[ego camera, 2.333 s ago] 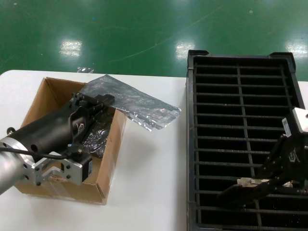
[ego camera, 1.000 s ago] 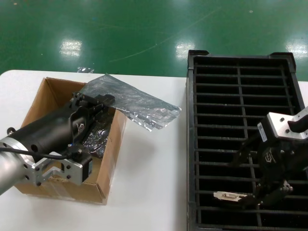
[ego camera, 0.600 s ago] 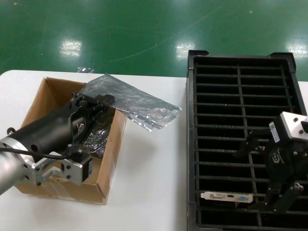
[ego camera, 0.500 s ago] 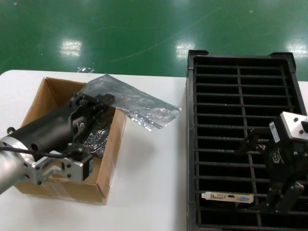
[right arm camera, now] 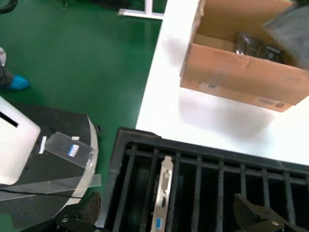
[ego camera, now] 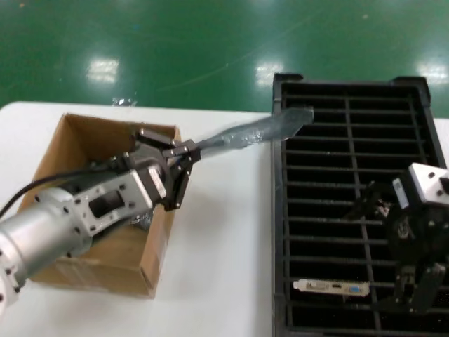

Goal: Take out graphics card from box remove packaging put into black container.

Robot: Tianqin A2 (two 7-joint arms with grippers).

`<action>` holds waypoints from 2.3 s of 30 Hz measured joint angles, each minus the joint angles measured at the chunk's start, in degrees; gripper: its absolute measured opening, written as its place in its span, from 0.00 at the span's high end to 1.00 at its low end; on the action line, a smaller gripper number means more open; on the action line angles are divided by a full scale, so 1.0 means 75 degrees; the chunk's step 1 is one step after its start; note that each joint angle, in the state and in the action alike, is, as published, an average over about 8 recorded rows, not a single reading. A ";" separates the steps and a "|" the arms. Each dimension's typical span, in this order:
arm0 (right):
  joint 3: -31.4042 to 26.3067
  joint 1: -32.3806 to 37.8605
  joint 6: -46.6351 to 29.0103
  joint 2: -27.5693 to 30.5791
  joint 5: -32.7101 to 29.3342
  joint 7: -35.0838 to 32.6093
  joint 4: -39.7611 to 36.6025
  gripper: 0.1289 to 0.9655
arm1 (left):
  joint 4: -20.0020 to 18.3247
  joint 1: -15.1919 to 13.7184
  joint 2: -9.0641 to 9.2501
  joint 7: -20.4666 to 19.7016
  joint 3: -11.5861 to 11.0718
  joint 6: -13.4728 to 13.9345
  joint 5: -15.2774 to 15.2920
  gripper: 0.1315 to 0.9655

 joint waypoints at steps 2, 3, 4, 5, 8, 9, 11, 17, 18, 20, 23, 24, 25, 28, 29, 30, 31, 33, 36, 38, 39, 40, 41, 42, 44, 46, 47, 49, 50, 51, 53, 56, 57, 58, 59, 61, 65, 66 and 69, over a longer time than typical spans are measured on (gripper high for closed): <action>-0.0003 0.0002 0.0002 0.0001 0.0002 0.0000 0.0000 0.04 | 0.0061 -0.0045 0.0600 -0.0603 -0.0268 0.0596 0.0364 0.99; -0.0005 0.0002 0.0003 0.0002 0.0003 0.0000 0.0000 0.04 | 0.0087 -0.0061 0.0897 -0.0911 -0.0386 0.0890 0.0595 0.99; -0.0006 0.0003 0.0004 0.0002 0.0004 0.0000 0.0000 0.03 | 0.0110 -0.0071 0.1190 -0.1236 -0.0489 0.1182 0.0866 0.99; -0.0007 0.0004 0.0005 0.0003 0.0005 0.0000 0.0000 0.02 | 0.0132 -0.0076 0.1475 -0.1573 -0.0579 0.1466 0.1166 0.99; -0.0011 0.0006 0.0007 0.0005 0.0007 0.0000 0.0000 0.01 | 0.0194 -0.0052 0.2175 -0.2609 -0.0701 0.2168 0.2147 0.99; -0.0013 0.0007 0.0008 0.0005 0.0008 0.0001 0.0000 0.01 | 0.0218 -0.0033 0.2339 -0.2947 -0.0691 0.2331 0.2469 0.99; -0.0015 0.0008 0.0009 0.0006 0.0009 0.0001 0.0000 0.00 | 0.0276 0.0008 0.2585 -0.3625 -0.0615 0.2568 0.3093 0.99; -0.0020 0.0010 0.0012 0.0008 0.0012 0.0001 0.0000 0.00 | 0.0542 -0.0047 0.2868 -0.5239 -0.0171 0.2649 0.4416 0.99; -0.0021 0.0011 0.0013 0.0008 0.0013 0.0001 0.0000 0.00 | 0.0605 -0.0088 0.2885 -0.5436 -0.0085 0.2603 0.4559 0.99; -0.0022 0.0012 0.0014 0.0008 0.0014 0.0001 0.0000 0.00 | 0.0742 -0.0188 0.2909 -0.5786 0.0094 0.2485 0.4806 0.99; -0.0024 0.0013 0.0015 0.0009 0.0015 0.0001 0.0000 0.00 | 0.0958 -0.0365 0.2929 -0.6169 0.0349 0.2277 0.5052 0.99; -0.0025 0.0013 0.0015 0.0009 0.0015 0.0001 0.0000 0.00 | 0.1028 -0.0428 0.2933 -0.6261 0.0425 0.2209 0.5104 0.99; -0.0026 0.0013 0.0016 0.0010 0.0015 0.0001 0.0000 0.00 | 0.1098 -0.0488 0.2936 -0.6342 0.0499 0.2143 0.5144 0.98; -0.0027 0.0014 0.0016 0.0010 0.0016 0.0001 0.0000 0.00 | 0.1298 -0.0657 0.2941 -0.6520 0.0688 0.1966 0.5219 0.97; -0.0027 0.0014 0.0017 0.0010 0.0016 0.0001 0.0000 0.00 | 0.1364 -0.0711 0.2943 -0.6566 0.0743 0.1910 0.5235 0.97; -0.0028 0.0014 0.0017 0.0010 0.0017 0.0001 0.0000 0.00 | 0.1424 -0.0763 0.2943 -0.6604 0.0790 0.1860 0.5246 0.97; -0.0028 0.0014 0.0017 0.0011 0.0017 0.0002 0.0000 0.00 | 0.1480 -0.0815 0.2944 -0.6632 0.0833 0.1810 0.5256 0.97; -0.0029 0.0015 0.0017 0.0011 0.0017 0.0002 0.0000 0.00 | 0.1571 -0.0911 0.2945 -0.6665 0.0899 0.1721 0.5266 0.94; -0.0030 0.0015 0.0018 0.0011 0.0018 0.0002 0.0000 0.00 | 0.1646 -0.1050 0.2944 -0.6651 0.0959 0.1609 0.5263 0.90; -0.0030 0.0016 0.0018 0.0011 0.0018 0.0002 0.0000 0.00 | 0.1640 -0.1128 0.2943 -0.6602 0.0971 0.1554 0.5251 0.87; -0.0031 0.0016 0.0019 0.0012 0.0018 0.0002 0.0000 0.00 | 0.1617 -0.1162 0.2940 -0.6566 0.0969 0.1531 0.5243 0.86; -0.0031 0.0016 0.0019 0.0012 0.0018 0.0002 0.0000 0.00 | 0.1575 -0.1199 0.2933 -0.6511 0.0964 0.1503 0.5235 0.86; -0.0031 0.0016 0.0019 0.0012 0.0019 0.0002 0.0000 0.00 | 0.1518 -0.1235 0.2921 -0.6444 0.0957 0.1473 0.5231 0.84; -0.0031 0.0016 0.0019 0.0012 0.0019 0.0002 0.0000 0.00 | 0.1450 -0.1270 0.2905 -0.6366 0.0950 0.1439 0.5232 0.81; -0.0032 0.0016 0.0019 0.0012 0.0019 0.0002 0.0000 0.00 | 0.1277 -0.1336 0.2848 -0.6151 0.0950 0.1342 0.5260 0.77; -0.0032 0.0016 0.0019 0.0012 0.0019 0.0002 0.0000 0.00 | 0.1057 -0.1390 0.2740 -0.5833 0.0989 0.1188 0.5350 0.72; -0.0032 0.0017 0.0020 0.0012 0.0019 0.0002 0.0000 0.00 | 0.0929 -0.1410 0.2660 -0.5625 0.1035 0.1085 0.5432 0.70; -0.0033 0.0017 0.0020 0.0012 0.0020 0.0002 0.0000 0.00 | 0.0671 -0.1417 0.2458 -0.5150 0.1183 0.0837 0.5685 0.68; -0.0033 0.0017 0.0020 0.0012 0.0020 0.0002 0.0000 0.00 | 0.0536 -0.1405 0.2337 -0.4877 0.1284 0.0689 0.5857 0.64; -0.0033 0.0017 0.0020 0.0012 0.0020 0.0002 0.0000 0.00 | 0.0406 -0.1381 0.2211 -0.4592 0.1395 0.0532 0.6056 0.61; -0.0033 0.0017 0.0020 0.0013 0.0020 0.0002 0.0000 0.00 | 0.0154 -0.1290 0.1958 -0.3969 0.1638 0.0189 0.6531 0.55; -0.0034 0.0017 0.0021 0.0013 0.0020 0.0002 0.0000 0.00 | -0.0127 -0.1081 0.1681 -0.3093 0.1938 -0.0282 0.7240 0.45; -0.0034 0.0017 0.0021 0.0013 0.0020 0.0002 0.0000 0.00 | -0.0193 -0.1004 0.1625 -0.2834 0.2005 -0.0413 0.7439 0.42; -0.0030 0.0011 0.0029 0.0011 0.0022 0.0001 0.0000 0.00 | -0.0244 -0.0931 0.1584 -0.2606 0.2055 -0.0528 0.7596 0.42; -0.0021 -0.0005 0.0049 0.0005 0.0026 -0.0003 0.0002 0.00 | -0.0278 -0.0867 0.1555 -0.2424 0.2089 -0.0623 0.7698 0.42; 0.0016 -0.0066 0.0126 -0.0016 0.0042 -0.0021 0.0008 0.00 | -0.0299 -0.0774 0.1526 -0.2197 0.2113 -0.0758 0.7743 0.42; 0.0175 -0.0325 0.0450 -0.0106 0.0110 -0.0097 0.0034 0.00 | -0.0225 -0.0660 0.1499 -0.2064 0.2074 -0.0951 0.7374 0.31; 0.0232 -0.0417 0.0563 -0.0138 0.0134 -0.0124 0.0044 0.00 | -0.0191 -0.0634 0.1491 -0.2059 0.2056 -0.1002 0.7220 0.28; 0.0422 -0.0725 0.0948 -0.0246 0.0215 -0.0217 0.0076 0.00 | -0.0089 -0.0523 0.1464 -0.1971 0.2000 -0.1200 0.6735 0.20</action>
